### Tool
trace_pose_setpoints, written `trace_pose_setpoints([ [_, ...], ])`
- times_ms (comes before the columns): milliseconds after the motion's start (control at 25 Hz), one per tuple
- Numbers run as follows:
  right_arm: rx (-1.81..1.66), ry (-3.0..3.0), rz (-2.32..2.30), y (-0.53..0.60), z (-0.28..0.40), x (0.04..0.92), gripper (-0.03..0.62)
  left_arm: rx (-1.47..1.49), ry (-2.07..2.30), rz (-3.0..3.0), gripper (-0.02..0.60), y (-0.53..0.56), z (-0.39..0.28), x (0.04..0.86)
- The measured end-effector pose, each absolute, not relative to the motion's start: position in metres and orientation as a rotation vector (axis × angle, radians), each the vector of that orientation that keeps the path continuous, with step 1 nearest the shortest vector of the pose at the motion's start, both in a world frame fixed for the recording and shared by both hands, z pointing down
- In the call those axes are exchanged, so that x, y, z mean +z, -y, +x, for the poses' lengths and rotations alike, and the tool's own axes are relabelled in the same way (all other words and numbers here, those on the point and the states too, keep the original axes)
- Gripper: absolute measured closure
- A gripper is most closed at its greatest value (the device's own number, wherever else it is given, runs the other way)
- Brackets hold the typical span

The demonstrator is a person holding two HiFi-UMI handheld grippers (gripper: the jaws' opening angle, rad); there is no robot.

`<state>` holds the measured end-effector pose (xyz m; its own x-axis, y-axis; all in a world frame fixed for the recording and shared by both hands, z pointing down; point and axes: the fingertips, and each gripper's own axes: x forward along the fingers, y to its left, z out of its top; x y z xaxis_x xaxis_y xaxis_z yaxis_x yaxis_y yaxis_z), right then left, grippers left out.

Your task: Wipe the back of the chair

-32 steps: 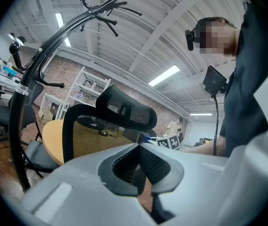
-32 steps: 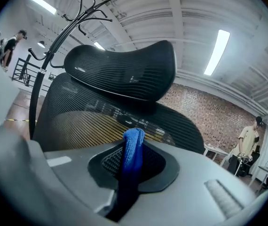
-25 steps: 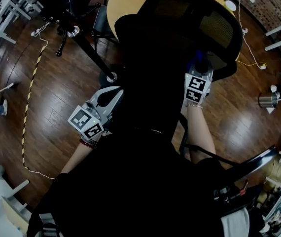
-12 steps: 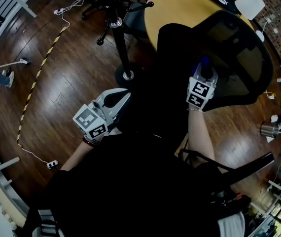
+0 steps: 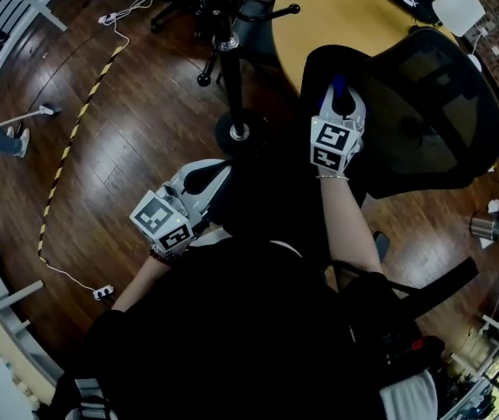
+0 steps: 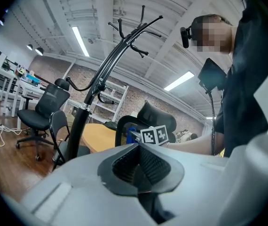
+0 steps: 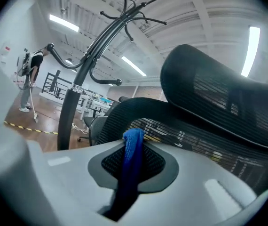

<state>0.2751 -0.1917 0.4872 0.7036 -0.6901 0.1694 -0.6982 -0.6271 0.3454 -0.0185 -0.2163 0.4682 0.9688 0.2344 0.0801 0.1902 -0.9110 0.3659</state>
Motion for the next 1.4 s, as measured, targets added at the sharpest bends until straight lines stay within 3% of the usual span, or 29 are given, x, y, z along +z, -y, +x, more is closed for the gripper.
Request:
trace_pose_setpoints([
  [400,0.062,1.247,2.537,0.244,0.247,0.493,0.562,0.14,-0.226,2.761,0.575,0.238,-0.045,0.462],
  [760,0.385,1.688,2.43,0.25,0.217,0.512,0.556,0.132,-0.284,2.765,0.575,0.212,-0.05,0.455],
  [1400,0.562,0.963,2.88,-0.177,0.321,0.533,0.556,0.119,-0.66,2.618,0.575,0.041,0.06,0.443],
])
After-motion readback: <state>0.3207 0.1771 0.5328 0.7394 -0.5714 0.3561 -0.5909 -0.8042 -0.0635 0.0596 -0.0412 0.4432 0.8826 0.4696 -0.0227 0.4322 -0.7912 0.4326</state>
